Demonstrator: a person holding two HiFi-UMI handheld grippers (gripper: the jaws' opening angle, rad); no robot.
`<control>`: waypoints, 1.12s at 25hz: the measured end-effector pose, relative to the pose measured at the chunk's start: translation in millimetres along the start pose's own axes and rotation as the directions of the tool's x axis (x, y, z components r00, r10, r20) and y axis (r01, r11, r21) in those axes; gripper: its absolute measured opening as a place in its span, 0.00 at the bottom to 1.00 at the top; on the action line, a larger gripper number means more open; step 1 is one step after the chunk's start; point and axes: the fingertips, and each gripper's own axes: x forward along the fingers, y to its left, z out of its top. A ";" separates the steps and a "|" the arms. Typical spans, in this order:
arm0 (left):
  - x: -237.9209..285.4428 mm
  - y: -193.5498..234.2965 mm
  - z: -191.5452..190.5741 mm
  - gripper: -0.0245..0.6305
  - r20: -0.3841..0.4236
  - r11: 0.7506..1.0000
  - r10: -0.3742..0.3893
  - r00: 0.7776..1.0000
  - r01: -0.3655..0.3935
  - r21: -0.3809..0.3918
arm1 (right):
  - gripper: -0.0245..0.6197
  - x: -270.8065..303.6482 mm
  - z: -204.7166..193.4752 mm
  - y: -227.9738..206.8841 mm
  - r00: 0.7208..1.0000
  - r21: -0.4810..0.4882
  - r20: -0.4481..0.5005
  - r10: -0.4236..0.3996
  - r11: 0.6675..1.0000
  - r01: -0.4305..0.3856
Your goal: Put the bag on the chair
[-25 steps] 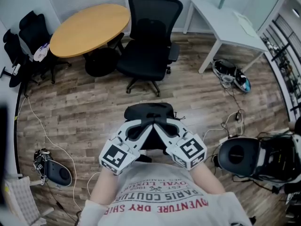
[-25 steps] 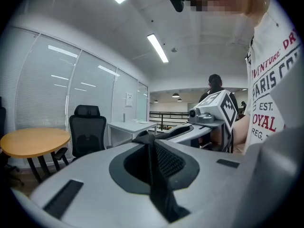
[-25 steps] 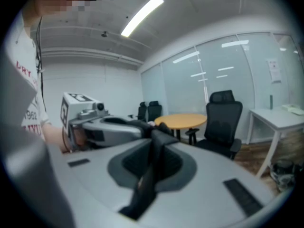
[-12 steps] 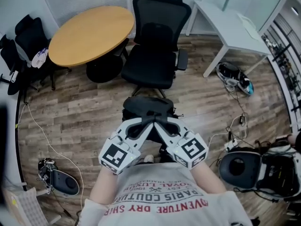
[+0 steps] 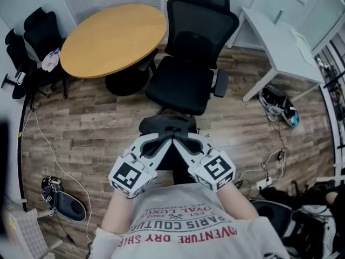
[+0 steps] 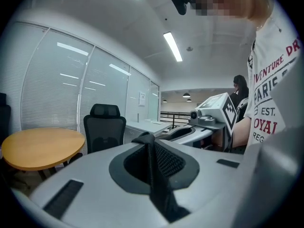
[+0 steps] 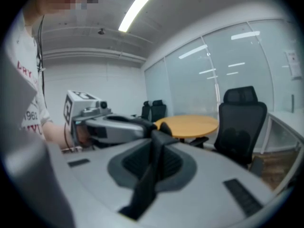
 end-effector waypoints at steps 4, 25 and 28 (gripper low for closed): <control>37.0 30.7 5.0 0.11 -0.015 1.000 0.027 1.000 -0.027 -0.006 | 0.11 18.0 9.0 -41.9 0.999 -0.001 -0.020 0.047 0.999 -0.047; 222.5 177.3 37.5 0.11 -0.035 0.998 -0.061 0.998 0.062 0.013 | 0.11 99.0 54.5 -257.0 1.000 -0.006 -0.001 -0.024 1.000 0.024; 253.4 205.0 41.8 0.11 -0.054 0.993 -0.113 0.992 0.113 0.014 | 0.11 115.7 59.6 -291.1 0.998 0.004 -0.012 -0.063 0.998 0.063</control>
